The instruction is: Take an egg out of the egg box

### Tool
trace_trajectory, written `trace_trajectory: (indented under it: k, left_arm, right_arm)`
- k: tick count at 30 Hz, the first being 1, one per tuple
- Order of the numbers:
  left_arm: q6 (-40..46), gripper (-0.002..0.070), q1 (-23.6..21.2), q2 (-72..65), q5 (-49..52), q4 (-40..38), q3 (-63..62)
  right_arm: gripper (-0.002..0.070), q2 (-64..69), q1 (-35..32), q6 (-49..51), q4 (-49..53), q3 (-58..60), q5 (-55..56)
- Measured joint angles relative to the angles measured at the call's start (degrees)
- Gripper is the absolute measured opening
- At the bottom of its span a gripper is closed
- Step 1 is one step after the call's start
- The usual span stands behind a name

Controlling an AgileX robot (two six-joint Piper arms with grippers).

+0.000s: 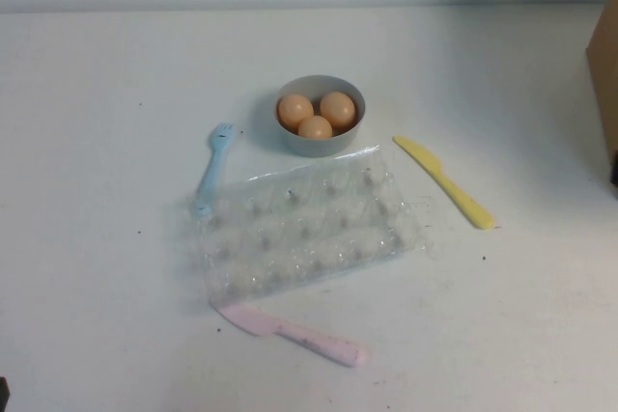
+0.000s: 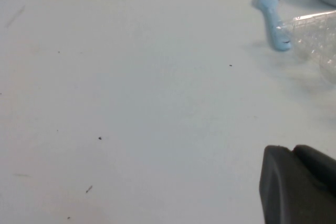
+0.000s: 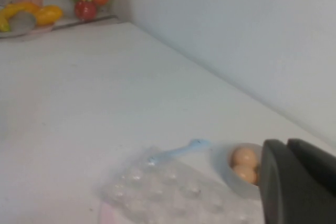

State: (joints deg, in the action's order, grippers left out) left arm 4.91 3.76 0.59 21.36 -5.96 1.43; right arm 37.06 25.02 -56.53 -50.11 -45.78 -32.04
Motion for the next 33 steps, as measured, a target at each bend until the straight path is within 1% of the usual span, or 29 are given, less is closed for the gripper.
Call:
trace_trajectory:
  k: [2,6,14,17,23,25,28,31,33]
  left_arm:
    - [0.0,-0.0005,0.0,0.0,0.0,0.0,0.0]
    - [0.0,-0.0005,0.0,0.0,0.0,0.0,0.0]
    - [0.0,-0.0004,0.0,0.0,0.0,0.0,0.0]
    - [0.0,-0.0005,0.0,0.0,0.0,0.0,0.0]
    - [0.0,-0.0005,0.0,0.0,0.0,0.0,0.0]
    - [0.0,-0.0005,0.0,0.0,0.0,0.0,0.0]
    - [0.0,-0.0005,0.0,0.0,0.0,0.0,0.0]
    - [0.0,-0.0005,0.0,0.0,0.0,0.0,0.0]
    - [0.0,-0.0005,0.0,0.0,0.0,0.0,0.0]
  right_arm:
    - [-0.0015,-4.7,0.0,1.5,4.9,3.3,1.7]
    - [-0.0015,-12.7,-0.1,2.2,10.2,10.7,7.7]
    - [-0.0015,-23.9,-0.1,2.4,11.1,26.4,22.9]
    - [-0.0015,-26.5,-0.1,2.5,11.1,30.1,27.2]
    - [-0.0015,-28.8,-0.2,3.7,10.9,35.2,32.4]
    - [-0.0015,-28.8,-1.1,9.9,13.6,37.4,33.5]
    - [-0.0015,-28.9,-6.5,24.2,23.4,40.0,32.6]
    - [-0.0015,-31.5,-13.2,38.3,35.5,41.1,25.2]
    - [-0.0015,-33.7,-17.4,44.2,41.5,41.7,20.6]
